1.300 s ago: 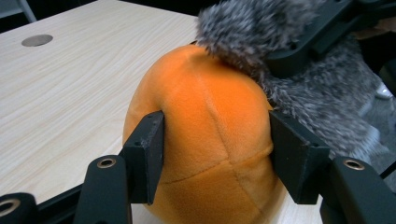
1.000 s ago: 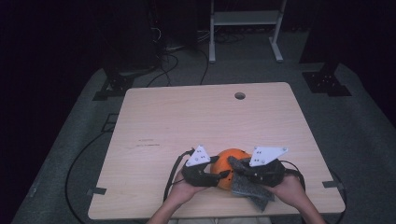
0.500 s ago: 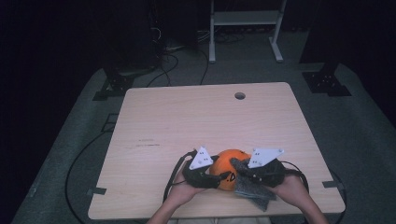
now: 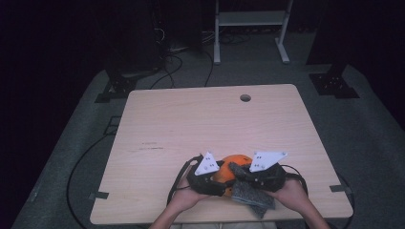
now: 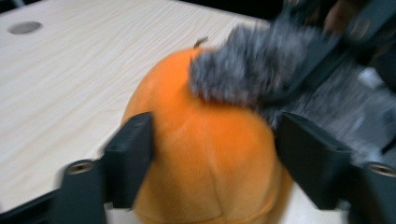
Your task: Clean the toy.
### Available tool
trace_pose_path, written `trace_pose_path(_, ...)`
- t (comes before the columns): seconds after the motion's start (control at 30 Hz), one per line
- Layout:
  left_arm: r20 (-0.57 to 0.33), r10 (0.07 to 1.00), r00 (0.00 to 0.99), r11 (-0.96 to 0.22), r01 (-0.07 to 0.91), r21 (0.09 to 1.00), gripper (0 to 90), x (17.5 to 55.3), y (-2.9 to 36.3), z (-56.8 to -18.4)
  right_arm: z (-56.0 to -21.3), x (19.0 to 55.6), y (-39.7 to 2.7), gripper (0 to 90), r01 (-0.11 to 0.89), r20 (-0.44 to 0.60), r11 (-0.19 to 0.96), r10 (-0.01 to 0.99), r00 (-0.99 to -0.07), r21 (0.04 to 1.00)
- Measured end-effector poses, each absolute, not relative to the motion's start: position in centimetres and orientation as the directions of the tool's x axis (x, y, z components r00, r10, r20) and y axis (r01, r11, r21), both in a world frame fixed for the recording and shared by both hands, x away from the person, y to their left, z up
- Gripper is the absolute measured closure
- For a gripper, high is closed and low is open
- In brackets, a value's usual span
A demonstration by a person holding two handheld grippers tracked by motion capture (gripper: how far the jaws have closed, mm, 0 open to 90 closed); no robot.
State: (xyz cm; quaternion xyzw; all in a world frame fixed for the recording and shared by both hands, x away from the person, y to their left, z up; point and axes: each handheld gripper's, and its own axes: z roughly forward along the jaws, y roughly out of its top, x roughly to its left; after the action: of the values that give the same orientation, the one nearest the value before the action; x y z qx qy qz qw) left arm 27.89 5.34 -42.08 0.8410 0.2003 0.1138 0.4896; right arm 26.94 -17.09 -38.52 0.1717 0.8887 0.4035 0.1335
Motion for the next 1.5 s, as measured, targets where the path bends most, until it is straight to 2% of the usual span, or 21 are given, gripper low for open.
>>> trace_pose_path(0.17, -0.044, 0.443, 0.895, -0.421, 0.251, 0.872, 35.6, 28.5, 6.6, -42.5, -39.1, 27.8, -19.4, 78.0, 0.273, -0.064, 0.603, 0.477, -0.877, 0.749)
trace_pose_path(0.23, -0.072, 0.437, 0.896, -0.392, 0.262, 0.882, 29.2, 28.6, 6.5, -42.0, -39.4, 27.8, -19.6, 78.0, 0.292, -0.036, 0.591, 0.479, -0.877, 0.752)
trace_pose_path(0.3, -0.063, 0.451, 0.890, -0.400, 0.264, 0.877, 25.2, 28.6, 6.1, -41.8, -39.4, 27.4, -18.9, 78.0, 0.264, -0.062, 0.607, 0.461, -0.885, 0.750)
trace_pose_path(0.37, -0.011, 0.465, 0.885, -0.445, 0.245, 0.861, 29.1, 28.5, 5.9, -42.2, -39.3, 27.0, -18.0, 77.9, 0.238, -0.070, 0.613, 0.435, -0.898, 0.753)
trace_pose_path(0.43, -0.017, 0.462, 0.887, -0.442, 0.246, 0.863, 33.7, 28.7, 6.4, -42.4, -39.5, 27.0, -17.8, 77.8, 0.222, -0.089, 0.630, 0.423, -0.902, 0.744)
trace_pose_path(0.5, -0.004, 0.460, 0.888, -0.453, 0.239, 0.859, 37.1, 28.7, 6.7, -42.5, -39.7, 27.4, -18.4, 77.9, 0.244, -0.058, 0.622, 0.424, -0.904, 0.744)
trace_pose_path(0.63, -0.001, 0.453, 0.891, -0.454, 0.232, 0.860, 38.5, 28.8, 6.6, -42.6, -39.6, 27.5, -19.4, 77.7, 0.270, -0.057, 0.606, 0.464, -0.884, 0.748)
trace_pose_path(0.7, -0.001, 0.432, 0.902, -0.445, 0.214, 0.870, 37.2, 28.7, 6.5, -42.4, -39.1, 27.3, -18.9, 77.6, 0.263, -0.044, 0.566, 0.469, -0.882, 0.781)
trace_pose_path(0.8, -0.007, 0.437, 0.899, -0.447, 0.224, 0.866, 27.7, 28.9, 6.4, -41.8, -39.4, 27.2, -17.6, 77.6, 0.235, -0.079, 0.601, 0.449, -0.890, 0.764)
trace_pose_path(0.83, -0.013, 0.442, 0.897, -0.438, 0.228, 0.870, 27.8, 29.0, 6.3, -41.8, -39.6, 27.2, -17.4, 77.7, 0.230, -0.078, 0.600, 0.442, -0.893, 0.766)
trace_pose_path(0.9, -0.004, 0.447, 0.895, -0.450, 0.228, 0.863, 33.9, 29.1, 6.3, -42.1, -39.6, 27.1, -17.5, 77.6, 0.224, -0.093, 0.607, 0.445, -0.891, 0.763)
trace_pose_path(1.0, -0.005, 0.449, 0.893, -0.458, 0.235, 0.857, 37.7, 29.2, 6.7, -42.3, -39.9, 27.4, -18.3, 77.7, 0.244, -0.087, 0.606, 0.463, -0.882, 0.757)
trace_pose_path(1.13, -0.018, 0.450, 0.893, -0.456, 0.247, 0.855, 39.5, 29.4, 7.4, -42.6, -40.6, 27.8, -19.9, 77.8, 0.291, -0.061, 0.594, 0.500, -0.864, 0.750)
trace_pose_path(1.27, -0.007, 0.450, 0.893, -0.462, 0.240, 0.854, 40.8, 29.2, 7.3, -42.6, -39.8, 27.8, -19.6, 77.7, 0.271, -0.064, 0.568, 0.500, -0.864, 0.777)
trace_pose_path(1.33, -0.036, 0.450, 0.892, -0.446, 0.260, 0.856, 37.8, 29.4, 7.4, -42.4, -40.0, 27.9, -19.2, 77.7, 0.270, -0.056, 0.573, 0.487, -0.872, 0.773)
trace_pose_path(1.4, -0.088, 0.460, 0.883, -0.414, 0.302, 0.859, 26.6, 29.9, 7.4, -42.1, -40.5, 27.9, -18.9, 77.6, 0.264, -0.047, 0.582, 0.463, -0.885, 0.769)
trace_pose_path(1.47, -0.093, 0.470, 0.878, -0.413, 0.312, 0.856, 19.9, 30.2, 7.1, -42.0, -40.6, 27.5, -18.5, 77.6, 0.248, -0.051, 0.589, 0.444, -0.895, 0.769)
trace_pose_path(1.5, -0.099, 0.465, 0.880, -0.429, 0.322, 0.844, 19.4, 30.3, 6.7, -42.2, -40.5, 27.4, -18.3, 77.5, 0.235, -0.057, 0.592, 0.431, -0.900, 0.771)
